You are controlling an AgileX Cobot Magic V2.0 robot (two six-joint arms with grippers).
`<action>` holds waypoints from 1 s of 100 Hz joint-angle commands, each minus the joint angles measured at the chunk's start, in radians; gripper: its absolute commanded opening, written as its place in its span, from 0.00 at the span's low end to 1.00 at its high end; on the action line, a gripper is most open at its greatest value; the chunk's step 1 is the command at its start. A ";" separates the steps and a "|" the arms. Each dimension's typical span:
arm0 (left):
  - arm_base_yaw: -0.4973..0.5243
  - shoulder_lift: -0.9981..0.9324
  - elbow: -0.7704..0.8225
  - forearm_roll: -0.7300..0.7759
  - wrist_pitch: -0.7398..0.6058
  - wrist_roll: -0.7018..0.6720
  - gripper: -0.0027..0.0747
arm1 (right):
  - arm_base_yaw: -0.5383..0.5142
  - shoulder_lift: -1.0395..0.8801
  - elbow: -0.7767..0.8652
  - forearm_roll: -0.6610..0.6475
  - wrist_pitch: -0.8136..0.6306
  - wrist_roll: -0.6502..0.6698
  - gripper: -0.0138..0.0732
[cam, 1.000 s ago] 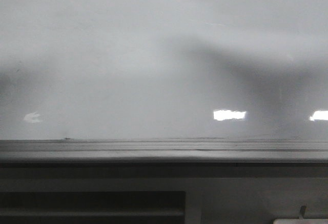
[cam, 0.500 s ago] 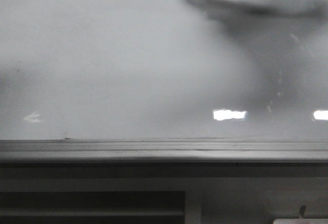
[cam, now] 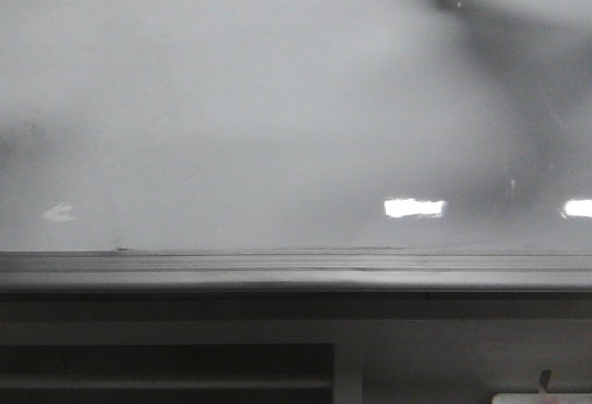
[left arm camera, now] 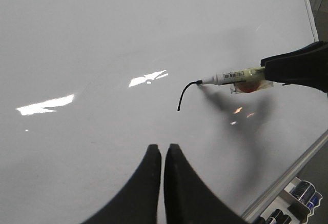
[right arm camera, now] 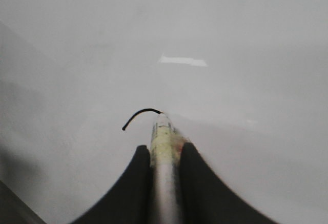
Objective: Write number 2 on whiteboard
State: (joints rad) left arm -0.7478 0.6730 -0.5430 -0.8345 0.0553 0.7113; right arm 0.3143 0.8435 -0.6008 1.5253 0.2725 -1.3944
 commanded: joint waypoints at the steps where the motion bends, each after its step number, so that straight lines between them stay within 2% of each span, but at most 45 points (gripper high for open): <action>1: 0.000 -0.005 -0.026 -0.010 -0.055 -0.008 0.01 | -0.006 -0.041 0.016 0.036 -0.070 -0.003 0.11; 24: 0.000 -0.005 -0.026 -0.010 -0.055 -0.008 0.01 | -0.006 -0.063 0.089 0.038 0.022 0.036 0.11; 56: 0.000 -0.005 -0.026 -0.010 -0.055 -0.008 0.01 | -0.006 0.065 0.102 0.048 0.185 0.036 0.11; 78: 0.000 -0.005 -0.026 -0.012 -0.055 -0.008 0.01 | -0.006 0.073 0.103 0.048 0.169 0.037 0.11; 89: 0.000 -0.005 -0.026 -0.014 -0.055 -0.008 0.01 | -0.006 0.027 0.118 0.002 0.115 0.123 0.11; 100: 0.000 -0.005 -0.026 -0.014 -0.055 -0.008 0.01 | -0.006 -0.038 0.139 -0.145 0.066 0.268 0.11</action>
State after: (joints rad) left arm -0.7478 0.6730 -0.5430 -0.8361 0.0553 0.7113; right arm 0.3143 0.8561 -0.4511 1.4731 0.4196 -1.2280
